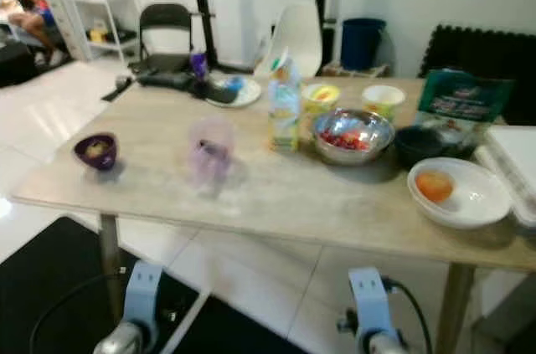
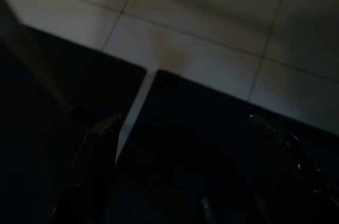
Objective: Restocking fridge
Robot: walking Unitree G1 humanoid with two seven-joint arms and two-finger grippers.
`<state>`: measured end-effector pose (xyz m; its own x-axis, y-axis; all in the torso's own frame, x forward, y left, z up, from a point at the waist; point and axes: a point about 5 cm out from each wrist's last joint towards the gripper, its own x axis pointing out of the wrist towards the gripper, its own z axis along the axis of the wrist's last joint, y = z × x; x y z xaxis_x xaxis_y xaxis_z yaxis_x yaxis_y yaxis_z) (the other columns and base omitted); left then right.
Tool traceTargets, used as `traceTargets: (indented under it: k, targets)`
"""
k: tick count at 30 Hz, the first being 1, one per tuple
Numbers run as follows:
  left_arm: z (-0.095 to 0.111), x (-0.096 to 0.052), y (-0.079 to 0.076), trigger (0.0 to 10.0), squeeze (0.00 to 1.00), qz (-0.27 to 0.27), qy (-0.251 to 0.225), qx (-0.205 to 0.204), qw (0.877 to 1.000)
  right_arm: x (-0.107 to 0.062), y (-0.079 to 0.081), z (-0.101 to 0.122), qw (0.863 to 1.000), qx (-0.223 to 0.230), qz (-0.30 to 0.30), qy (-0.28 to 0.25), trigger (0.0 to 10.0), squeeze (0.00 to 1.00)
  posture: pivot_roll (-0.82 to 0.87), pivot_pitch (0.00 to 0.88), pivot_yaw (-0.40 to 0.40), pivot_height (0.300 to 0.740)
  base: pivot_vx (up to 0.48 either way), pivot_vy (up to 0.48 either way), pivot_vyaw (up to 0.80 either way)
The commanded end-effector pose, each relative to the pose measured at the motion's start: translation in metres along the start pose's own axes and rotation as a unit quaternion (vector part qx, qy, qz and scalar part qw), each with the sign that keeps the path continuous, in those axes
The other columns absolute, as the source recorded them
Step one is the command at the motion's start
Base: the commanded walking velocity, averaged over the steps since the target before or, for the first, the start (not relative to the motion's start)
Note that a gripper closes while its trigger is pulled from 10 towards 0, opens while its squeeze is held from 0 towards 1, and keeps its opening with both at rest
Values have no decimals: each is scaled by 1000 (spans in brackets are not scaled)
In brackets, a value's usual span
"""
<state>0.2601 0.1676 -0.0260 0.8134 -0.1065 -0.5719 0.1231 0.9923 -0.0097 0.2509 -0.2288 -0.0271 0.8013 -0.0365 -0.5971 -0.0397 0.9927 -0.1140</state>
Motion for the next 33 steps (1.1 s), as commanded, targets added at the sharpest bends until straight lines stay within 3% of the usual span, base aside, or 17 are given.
traceTargets:
  k: [1, 4, 21, 33]
  targets:
    - [-8, -3, 3, 10000, 0, 4, 12, -5, 1000, -1, 6, -7, 1000, 10, 6, 12, 10000, 0, -88, 62, 54, 740, 0, -435, 0]
    - [-8, -3, 3, 10000, 0, 3, 12, -5, 1000, -1, 6, -7, 1000, 11, 6, 13, 10000, 0, -88, 62, 53, 740, 0, -413, 0]
    - [-31, -9, 1, 10000, 0, -12, 50, 13, 999, -5, 3, -19, 1000, -1, 3, 31, 10000, 0, -87, 68, 59, 740, 0, 0, 0]
    - [-27, -8, 4, 10000, 0, -8, 43, 6, 999, -3, 4, -15, 999, 18, 0, 27, 10000, 0, -85, 75, 65, 740, 0, 0, -779]
